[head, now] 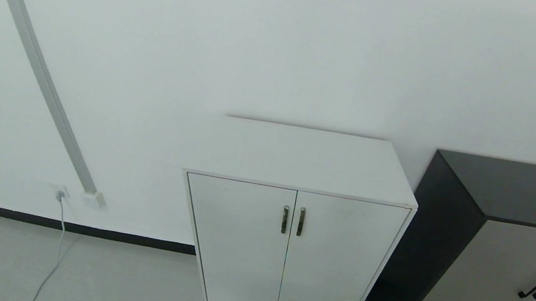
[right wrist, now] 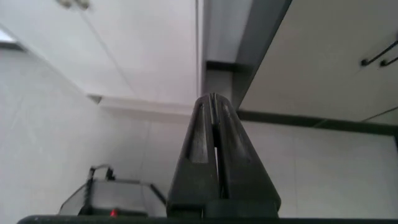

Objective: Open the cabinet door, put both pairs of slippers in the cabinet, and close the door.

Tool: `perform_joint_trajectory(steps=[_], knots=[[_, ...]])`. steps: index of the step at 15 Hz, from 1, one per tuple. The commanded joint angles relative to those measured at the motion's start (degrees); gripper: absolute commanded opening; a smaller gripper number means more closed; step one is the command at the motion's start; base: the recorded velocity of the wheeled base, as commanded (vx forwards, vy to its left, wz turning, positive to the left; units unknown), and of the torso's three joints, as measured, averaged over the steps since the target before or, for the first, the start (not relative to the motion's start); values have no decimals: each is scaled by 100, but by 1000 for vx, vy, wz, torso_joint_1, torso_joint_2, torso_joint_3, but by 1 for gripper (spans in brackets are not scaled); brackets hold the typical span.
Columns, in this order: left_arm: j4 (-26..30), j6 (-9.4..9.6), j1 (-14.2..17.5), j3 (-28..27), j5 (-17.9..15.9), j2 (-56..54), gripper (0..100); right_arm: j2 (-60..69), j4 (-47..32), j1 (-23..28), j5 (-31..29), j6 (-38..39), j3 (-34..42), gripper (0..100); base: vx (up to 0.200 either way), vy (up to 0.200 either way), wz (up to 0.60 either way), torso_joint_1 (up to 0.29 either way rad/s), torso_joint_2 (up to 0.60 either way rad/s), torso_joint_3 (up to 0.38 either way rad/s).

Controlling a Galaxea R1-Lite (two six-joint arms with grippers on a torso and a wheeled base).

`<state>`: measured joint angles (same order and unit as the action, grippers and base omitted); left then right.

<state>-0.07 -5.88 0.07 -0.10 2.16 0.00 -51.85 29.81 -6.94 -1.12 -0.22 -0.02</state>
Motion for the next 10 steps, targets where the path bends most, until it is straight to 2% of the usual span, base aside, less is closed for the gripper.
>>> perform_joint_trajectory(steps=[1, 7, 10], knots=[[-1, -1, 1, 1, 4, 0, 0, 1054, -695, -9, 226, -4, 2, 0, 0, 0, 0, 0, 0, 0], [-1, -1, 1, 1, 4, 9, 0, 2469, -2858, -62, 710, -22, -6, 0, 0, 0, 0, 0, 0, 0], [-1, -1, 1, 1, 4, 0, 0, 2697, -2989, -97, 727, -119, 2, 0, 0, 0, 0, 0, 0, 0]])
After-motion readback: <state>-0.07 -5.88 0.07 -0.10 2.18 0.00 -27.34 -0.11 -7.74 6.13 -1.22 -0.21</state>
